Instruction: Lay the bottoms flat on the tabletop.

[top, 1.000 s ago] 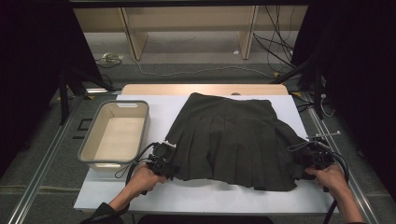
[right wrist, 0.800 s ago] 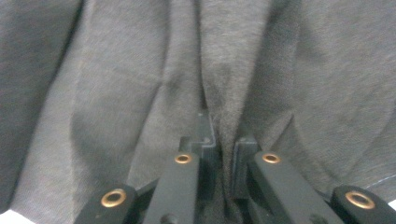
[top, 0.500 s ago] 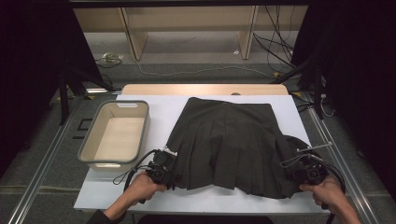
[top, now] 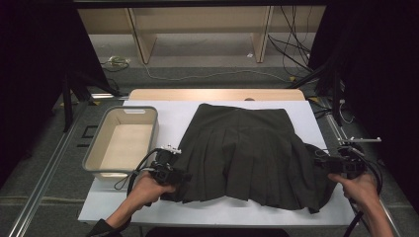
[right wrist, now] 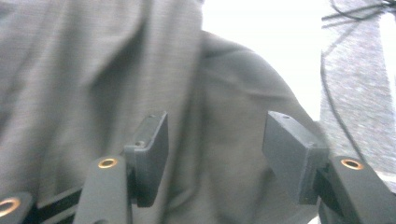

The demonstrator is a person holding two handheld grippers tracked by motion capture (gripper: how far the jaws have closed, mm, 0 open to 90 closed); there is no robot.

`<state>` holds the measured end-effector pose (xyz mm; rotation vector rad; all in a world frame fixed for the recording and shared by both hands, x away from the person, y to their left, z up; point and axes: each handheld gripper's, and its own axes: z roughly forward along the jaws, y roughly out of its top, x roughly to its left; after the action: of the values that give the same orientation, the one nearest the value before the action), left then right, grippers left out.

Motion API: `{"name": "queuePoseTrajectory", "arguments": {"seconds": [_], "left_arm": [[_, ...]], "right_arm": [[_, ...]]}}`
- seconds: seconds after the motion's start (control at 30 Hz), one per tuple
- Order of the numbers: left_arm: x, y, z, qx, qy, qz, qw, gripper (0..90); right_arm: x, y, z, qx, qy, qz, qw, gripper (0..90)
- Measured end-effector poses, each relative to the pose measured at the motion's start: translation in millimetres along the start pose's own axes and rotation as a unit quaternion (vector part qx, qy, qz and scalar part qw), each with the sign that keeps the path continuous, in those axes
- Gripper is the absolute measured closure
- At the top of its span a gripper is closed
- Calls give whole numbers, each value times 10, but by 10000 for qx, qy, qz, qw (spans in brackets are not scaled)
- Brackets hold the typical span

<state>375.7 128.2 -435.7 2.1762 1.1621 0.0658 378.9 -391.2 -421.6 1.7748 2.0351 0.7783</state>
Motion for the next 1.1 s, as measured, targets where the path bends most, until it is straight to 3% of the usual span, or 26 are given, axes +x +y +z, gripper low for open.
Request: {"name": "queuePoseTrajectory", "arguments": {"seconds": [0.13,0.3,0.4,0.5,0.53,0.63,0.7,0.83,0.97,1.03,1.1], "left_arm": [[55,38,23,-71,218,-107,9997,491],[135,53,60,-87,546,-161,9983,407],[174,32,84,-17,613,-218,9979,377],[218,6,112,120,644,-277,9975,366],[221,-4,120,127,642,-292,9974,365],[226,-36,145,235,659,-282,9972,365],[230,-53,153,295,669,-252,9970,365],[236,-63,141,267,659,-260,9971,367],[223,-64,147,284,656,-219,9972,367],[216,-60,150,270,648,-224,9973,366],[211,-50,148,242,654,-246,9973,364]], "right_arm": [[-150,48,191,166,-267,42,9995,391],[-286,119,373,284,-309,101,9991,376],[-345,134,511,484,-343,121,9982,382],[-322,103,577,578,-451,-64,9973,478],[-306,93,557,570,-431,-82,9974,589],[-257,44,496,637,-446,-118,9969,781],[-211,-26,435,732,-300,-120,9968,858],[-46,-211,297,991,74,-19,9950,869],[155,-366,203,1239,512,-53,9910,865],[240,-403,186,1276,541,-110,9903,843],[254,-398,180,1302,608,-132,9895,734]]}}
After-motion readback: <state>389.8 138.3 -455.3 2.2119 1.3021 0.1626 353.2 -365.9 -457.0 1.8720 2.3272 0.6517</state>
